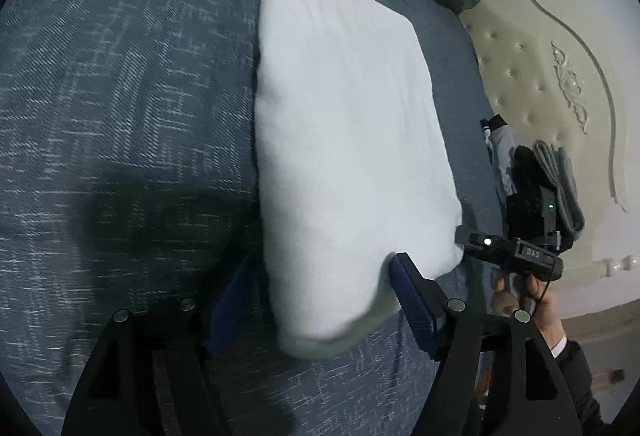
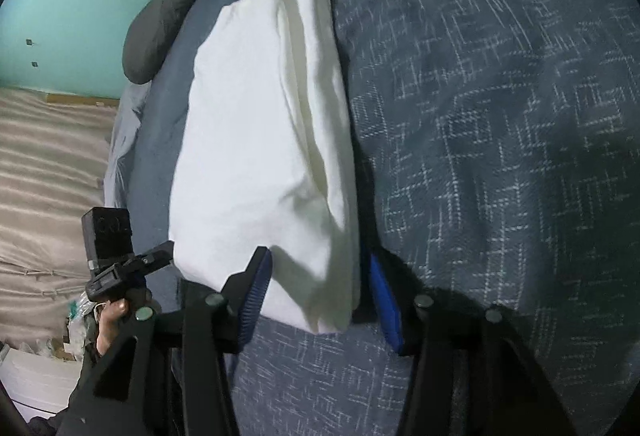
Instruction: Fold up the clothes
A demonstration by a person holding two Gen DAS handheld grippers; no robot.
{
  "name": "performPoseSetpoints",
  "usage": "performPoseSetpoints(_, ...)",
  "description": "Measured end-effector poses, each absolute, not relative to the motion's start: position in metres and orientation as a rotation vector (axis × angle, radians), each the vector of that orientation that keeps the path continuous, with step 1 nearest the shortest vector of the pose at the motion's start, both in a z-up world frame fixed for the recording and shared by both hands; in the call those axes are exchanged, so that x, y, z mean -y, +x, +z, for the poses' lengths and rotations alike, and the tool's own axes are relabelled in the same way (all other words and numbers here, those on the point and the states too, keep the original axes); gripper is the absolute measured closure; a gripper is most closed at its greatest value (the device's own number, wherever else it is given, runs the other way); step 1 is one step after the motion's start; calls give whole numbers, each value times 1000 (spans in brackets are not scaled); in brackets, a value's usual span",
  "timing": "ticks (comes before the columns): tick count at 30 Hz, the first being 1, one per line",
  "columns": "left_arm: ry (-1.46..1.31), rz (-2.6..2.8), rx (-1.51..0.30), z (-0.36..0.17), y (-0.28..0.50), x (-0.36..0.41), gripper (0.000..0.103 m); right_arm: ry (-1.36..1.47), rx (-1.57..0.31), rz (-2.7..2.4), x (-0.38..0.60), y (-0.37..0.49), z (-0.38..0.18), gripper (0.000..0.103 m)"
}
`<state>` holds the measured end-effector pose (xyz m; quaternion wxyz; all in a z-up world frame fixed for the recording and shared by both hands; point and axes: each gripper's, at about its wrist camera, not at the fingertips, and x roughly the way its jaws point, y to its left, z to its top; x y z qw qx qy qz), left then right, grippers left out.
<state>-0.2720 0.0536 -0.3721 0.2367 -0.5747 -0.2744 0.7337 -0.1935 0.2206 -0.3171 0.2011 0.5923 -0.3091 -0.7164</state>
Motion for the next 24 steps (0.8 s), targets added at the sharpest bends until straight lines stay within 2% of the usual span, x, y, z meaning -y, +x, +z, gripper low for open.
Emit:
performPoseSetpoints(10, -1536, 2042, 794, -377, -277, -65, 28, 1634, 891, -1963, -213, -200, -324, 51)
performPoseSetpoints(15, -1523, 2039, 778, -370, -269, -64, 32, 1624, 847, -1943, -205, -199, -324, 51)
performPoseSetpoints(20, -1517, 2023, 855, -380, -274, -56, 33, 1613, 868, -1942, -204, -202, -326, 51)
performPoseSetpoints(24, -1509, 2050, 811, -377, -275, -59, 35, 1606, 836, -1968, -200, -201, -324, 51)
